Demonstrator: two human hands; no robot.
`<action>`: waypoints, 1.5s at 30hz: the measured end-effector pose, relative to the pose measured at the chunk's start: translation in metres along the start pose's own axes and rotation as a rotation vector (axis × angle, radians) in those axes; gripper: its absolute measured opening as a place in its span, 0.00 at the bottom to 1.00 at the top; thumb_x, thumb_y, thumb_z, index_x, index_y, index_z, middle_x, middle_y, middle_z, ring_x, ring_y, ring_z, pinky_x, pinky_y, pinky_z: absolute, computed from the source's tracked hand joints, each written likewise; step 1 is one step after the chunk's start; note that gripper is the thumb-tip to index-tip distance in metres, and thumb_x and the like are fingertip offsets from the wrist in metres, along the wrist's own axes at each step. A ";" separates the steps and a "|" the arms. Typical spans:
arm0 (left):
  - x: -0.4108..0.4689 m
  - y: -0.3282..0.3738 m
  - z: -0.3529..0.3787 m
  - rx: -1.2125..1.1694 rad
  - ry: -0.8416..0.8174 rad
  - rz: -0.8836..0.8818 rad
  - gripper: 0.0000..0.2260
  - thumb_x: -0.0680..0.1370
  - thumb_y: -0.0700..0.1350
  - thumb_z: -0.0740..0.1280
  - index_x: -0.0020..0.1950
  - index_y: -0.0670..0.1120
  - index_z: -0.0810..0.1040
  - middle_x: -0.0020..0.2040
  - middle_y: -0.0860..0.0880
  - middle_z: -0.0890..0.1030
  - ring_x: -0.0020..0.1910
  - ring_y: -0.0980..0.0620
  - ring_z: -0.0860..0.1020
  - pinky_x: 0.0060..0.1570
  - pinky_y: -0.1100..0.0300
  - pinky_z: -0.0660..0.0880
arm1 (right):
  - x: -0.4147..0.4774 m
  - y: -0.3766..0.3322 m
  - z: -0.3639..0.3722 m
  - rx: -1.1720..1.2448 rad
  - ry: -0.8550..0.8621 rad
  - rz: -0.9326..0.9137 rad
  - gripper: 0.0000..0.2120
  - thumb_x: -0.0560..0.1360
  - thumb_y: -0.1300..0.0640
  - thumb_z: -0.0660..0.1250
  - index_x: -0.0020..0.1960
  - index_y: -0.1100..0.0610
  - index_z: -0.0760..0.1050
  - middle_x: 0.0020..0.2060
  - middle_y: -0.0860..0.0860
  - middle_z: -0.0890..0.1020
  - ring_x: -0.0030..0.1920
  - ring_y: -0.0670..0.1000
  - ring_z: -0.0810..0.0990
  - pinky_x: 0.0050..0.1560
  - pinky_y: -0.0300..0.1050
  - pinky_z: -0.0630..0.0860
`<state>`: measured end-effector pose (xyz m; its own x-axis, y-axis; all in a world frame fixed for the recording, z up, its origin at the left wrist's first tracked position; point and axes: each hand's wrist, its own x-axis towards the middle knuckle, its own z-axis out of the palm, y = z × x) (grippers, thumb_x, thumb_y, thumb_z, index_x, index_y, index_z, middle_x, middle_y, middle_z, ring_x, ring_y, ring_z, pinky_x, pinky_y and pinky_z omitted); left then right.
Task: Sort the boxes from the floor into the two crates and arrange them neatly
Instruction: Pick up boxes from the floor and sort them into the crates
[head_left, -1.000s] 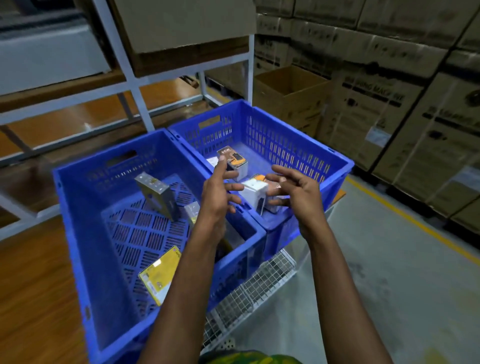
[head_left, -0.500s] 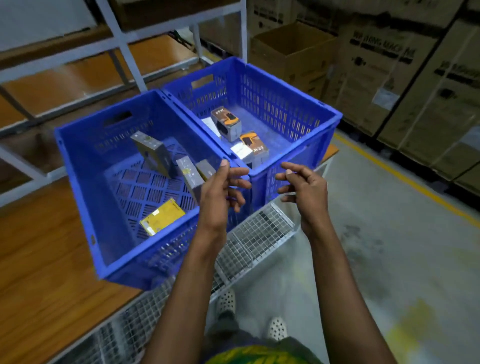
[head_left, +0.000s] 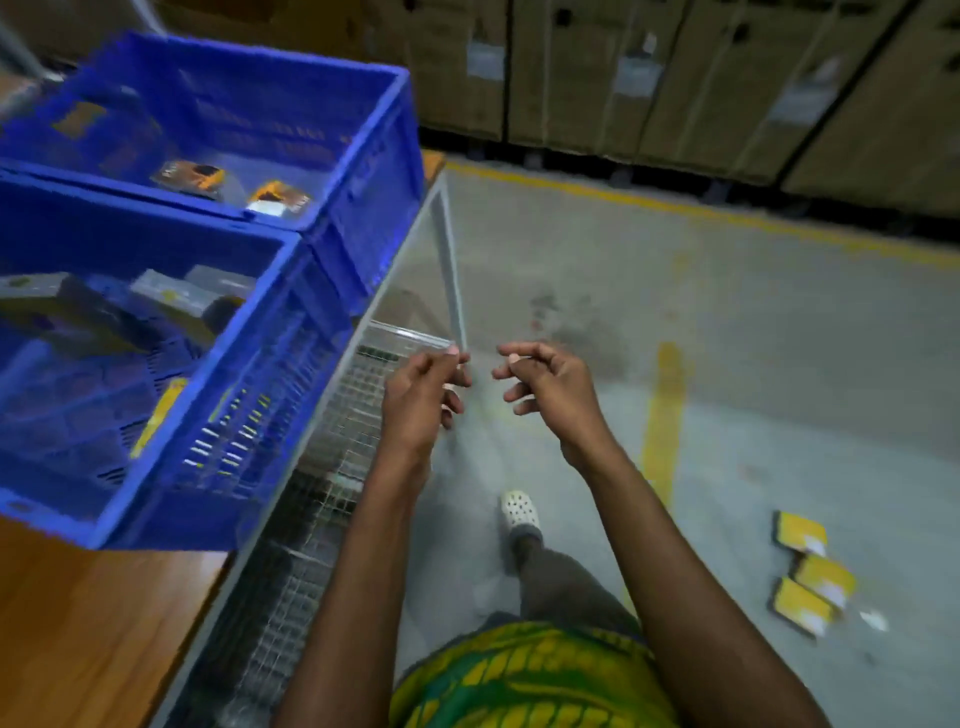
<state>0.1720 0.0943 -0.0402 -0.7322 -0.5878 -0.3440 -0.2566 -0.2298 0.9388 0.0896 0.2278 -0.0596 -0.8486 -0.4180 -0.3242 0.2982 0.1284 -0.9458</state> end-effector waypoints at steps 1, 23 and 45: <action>-0.012 -0.011 0.002 0.009 -0.039 -0.018 0.07 0.81 0.43 0.65 0.51 0.44 0.82 0.39 0.44 0.81 0.28 0.53 0.72 0.27 0.63 0.64 | -0.019 0.014 -0.009 -0.002 0.047 0.019 0.10 0.80 0.63 0.64 0.53 0.53 0.83 0.42 0.53 0.87 0.34 0.49 0.79 0.35 0.43 0.75; -0.219 -0.174 0.209 0.525 -0.907 -0.223 0.06 0.79 0.42 0.67 0.52 0.44 0.83 0.40 0.45 0.81 0.28 0.53 0.73 0.27 0.61 0.65 | -0.342 0.185 -0.224 0.226 0.821 0.337 0.08 0.77 0.60 0.68 0.53 0.52 0.83 0.46 0.55 0.87 0.36 0.49 0.81 0.35 0.41 0.76; -0.264 -0.279 0.389 0.935 -0.909 -0.319 0.06 0.81 0.37 0.65 0.54 0.38 0.81 0.38 0.42 0.79 0.19 0.61 0.72 0.20 0.70 0.66 | -0.344 0.251 -0.469 0.538 0.955 0.396 0.03 0.79 0.58 0.69 0.52 0.52 0.81 0.43 0.52 0.85 0.34 0.49 0.79 0.35 0.41 0.74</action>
<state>0.1914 0.6152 -0.2040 -0.6231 0.1951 -0.7574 -0.5579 0.5679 0.6052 0.2514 0.8252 -0.1933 -0.5705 0.4421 -0.6921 0.5686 -0.3955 -0.7213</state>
